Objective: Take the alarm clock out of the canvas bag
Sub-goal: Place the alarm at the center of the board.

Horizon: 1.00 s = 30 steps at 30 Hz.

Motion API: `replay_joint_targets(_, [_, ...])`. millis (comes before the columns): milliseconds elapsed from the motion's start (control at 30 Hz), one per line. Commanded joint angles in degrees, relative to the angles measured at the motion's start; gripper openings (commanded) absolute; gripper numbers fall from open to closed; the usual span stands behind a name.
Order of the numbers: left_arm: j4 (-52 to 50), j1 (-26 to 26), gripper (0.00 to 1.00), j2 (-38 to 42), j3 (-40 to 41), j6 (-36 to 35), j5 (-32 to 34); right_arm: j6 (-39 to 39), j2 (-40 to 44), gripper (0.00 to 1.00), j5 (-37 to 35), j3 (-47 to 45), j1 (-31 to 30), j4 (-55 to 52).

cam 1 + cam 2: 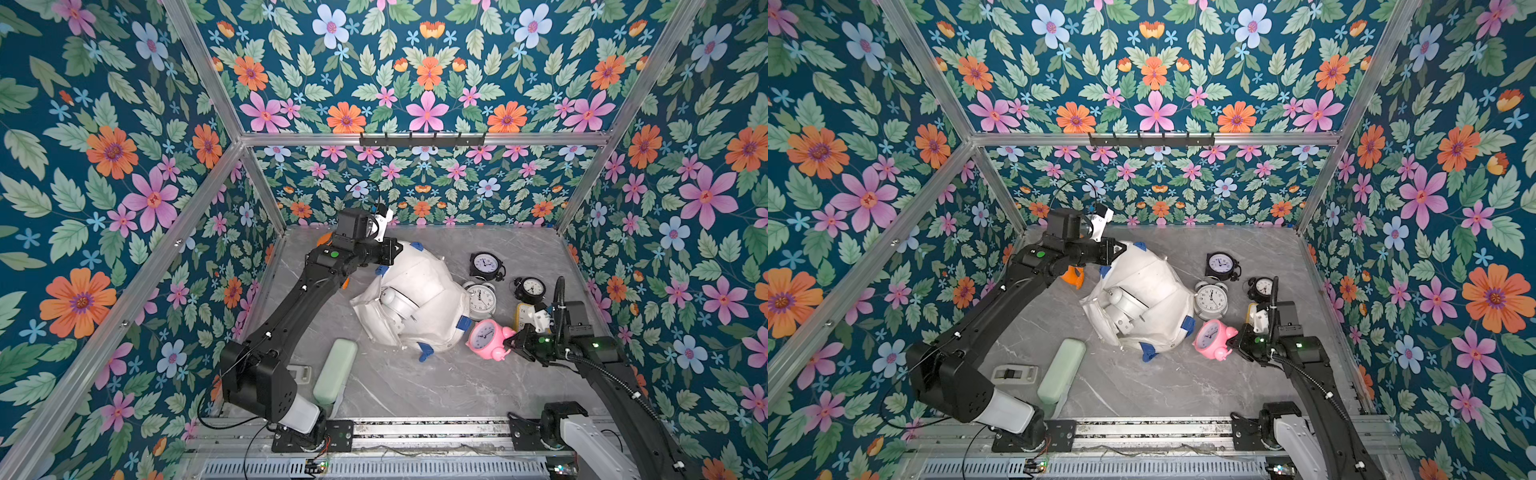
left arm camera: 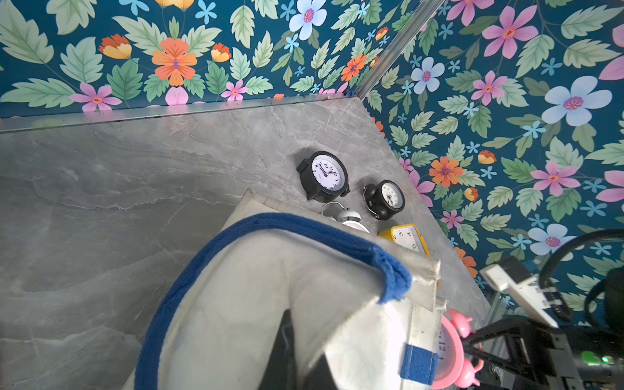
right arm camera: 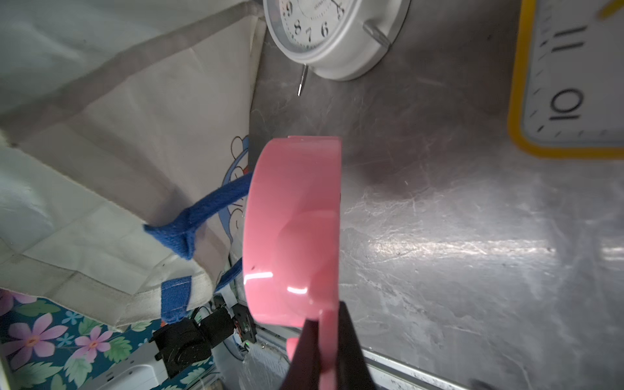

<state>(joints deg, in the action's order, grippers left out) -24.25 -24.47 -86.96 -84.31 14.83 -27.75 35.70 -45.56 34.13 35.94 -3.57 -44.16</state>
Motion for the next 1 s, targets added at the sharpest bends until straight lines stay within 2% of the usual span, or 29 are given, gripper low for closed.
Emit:
replay_joint_targets(0, [3.34, 0.12, 0.00, 0.20, -0.30, -0.37, -0.74, 4.99, 0.21, 0.00, 4.32, -3.46, -0.07, 7.64])
replay_joint_targets(500, [2.80, 0.12, 0.00, 1.28, 1.28, -1.38, -0.73, 9.50, 1.94, 0.00, -6.18, -11.11, 0.94, 8.71])
replay_joint_targets(633, [3.24, 0.12, 0.00, 1.60, 1.75, -1.06, -0.72, 10.10, 2.21, 0.00, -6.71, -12.54, 2.45, 9.62])
replay_joint_targets(800, [4.03, 0.01, 0.00, 1.63, 2.22, -0.46, -1.12, 10.46, 0.85, 0.13, -6.36, -13.57, 4.04, 12.32])
replay_joint_targets(967, [4.29, 0.05, 0.00, 1.46, 2.23, -0.23, -1.39, 11.06, -1.99, 0.15, -6.12, -14.38, 4.49, 15.90])
